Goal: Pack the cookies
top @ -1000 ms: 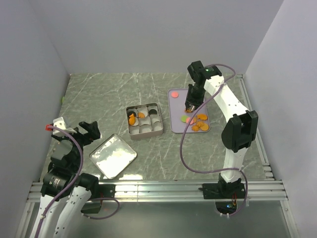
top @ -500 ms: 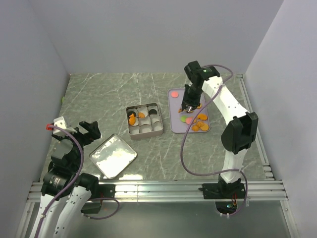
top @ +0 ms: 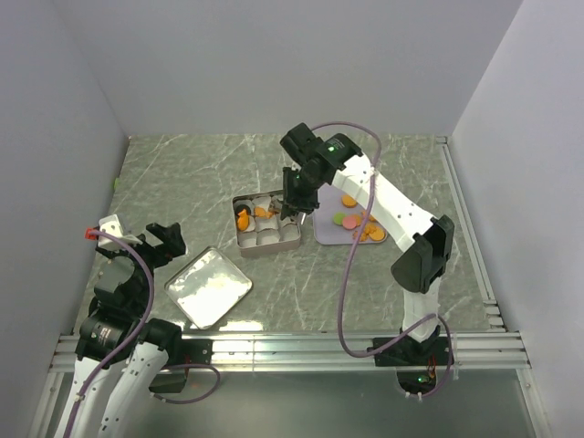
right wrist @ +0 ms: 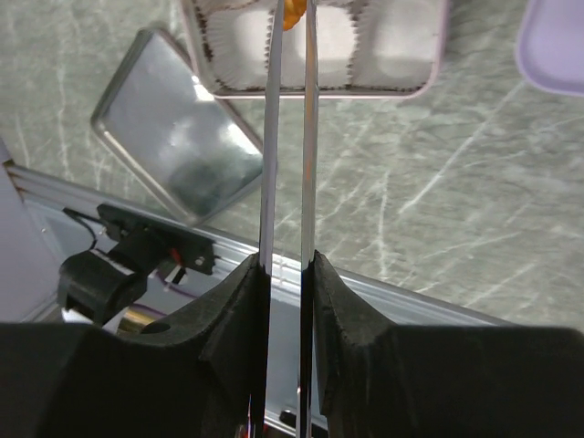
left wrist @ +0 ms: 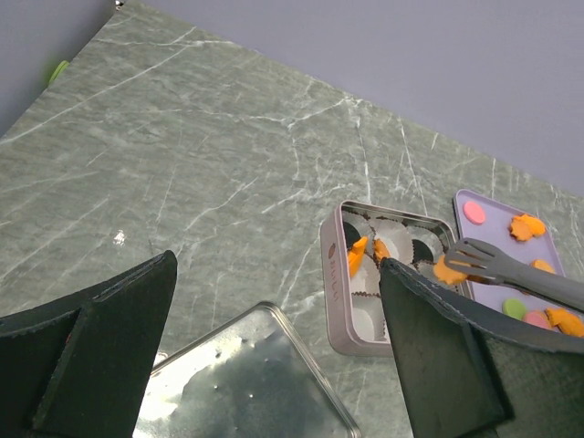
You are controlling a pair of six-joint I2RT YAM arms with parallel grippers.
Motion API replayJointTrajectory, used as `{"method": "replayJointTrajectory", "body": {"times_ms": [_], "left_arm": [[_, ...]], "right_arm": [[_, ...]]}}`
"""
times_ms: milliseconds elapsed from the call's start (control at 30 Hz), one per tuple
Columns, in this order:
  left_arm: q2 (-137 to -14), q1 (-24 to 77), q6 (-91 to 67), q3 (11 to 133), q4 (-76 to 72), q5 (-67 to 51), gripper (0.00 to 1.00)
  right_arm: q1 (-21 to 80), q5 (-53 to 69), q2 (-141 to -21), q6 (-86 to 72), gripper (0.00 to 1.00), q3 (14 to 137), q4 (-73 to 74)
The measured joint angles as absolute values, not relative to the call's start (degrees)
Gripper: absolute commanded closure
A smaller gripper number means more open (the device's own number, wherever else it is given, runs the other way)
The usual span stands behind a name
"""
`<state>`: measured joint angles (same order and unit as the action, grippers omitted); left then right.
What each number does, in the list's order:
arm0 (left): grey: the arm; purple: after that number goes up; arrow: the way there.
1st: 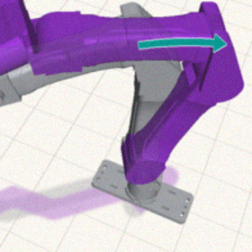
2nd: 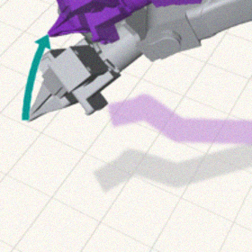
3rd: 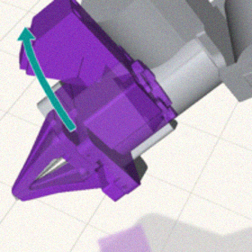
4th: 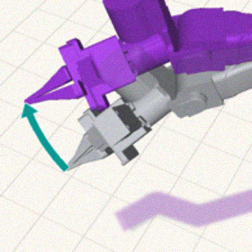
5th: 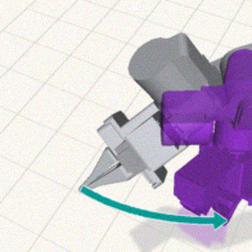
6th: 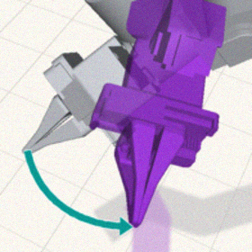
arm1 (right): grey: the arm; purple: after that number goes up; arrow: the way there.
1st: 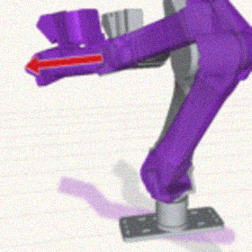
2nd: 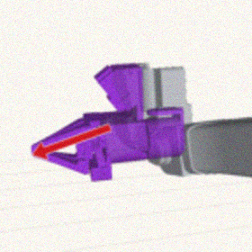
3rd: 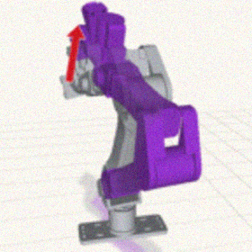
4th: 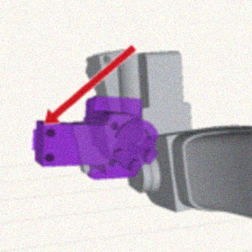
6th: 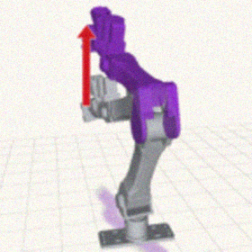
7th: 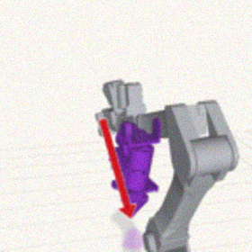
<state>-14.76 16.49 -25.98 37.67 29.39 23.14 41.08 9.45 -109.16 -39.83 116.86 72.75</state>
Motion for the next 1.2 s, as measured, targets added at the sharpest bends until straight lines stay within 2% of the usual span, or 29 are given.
{"method": "replayJointTrajectory", "body": {"times_ms": [200,1200], "left_arm": [[-14.76,16.49,-25.98,37.67,29.39,22.72,0.01],[-14.72,16.49,-26.00,37.67,29.41,22.79,0.01]], "right_arm": [[42.57,10.59,-112.62,-40.95,0.82,120.49,72.07],[42.87,11.03,-115.66,-41.15,0.82,116.90,70.08]]}}
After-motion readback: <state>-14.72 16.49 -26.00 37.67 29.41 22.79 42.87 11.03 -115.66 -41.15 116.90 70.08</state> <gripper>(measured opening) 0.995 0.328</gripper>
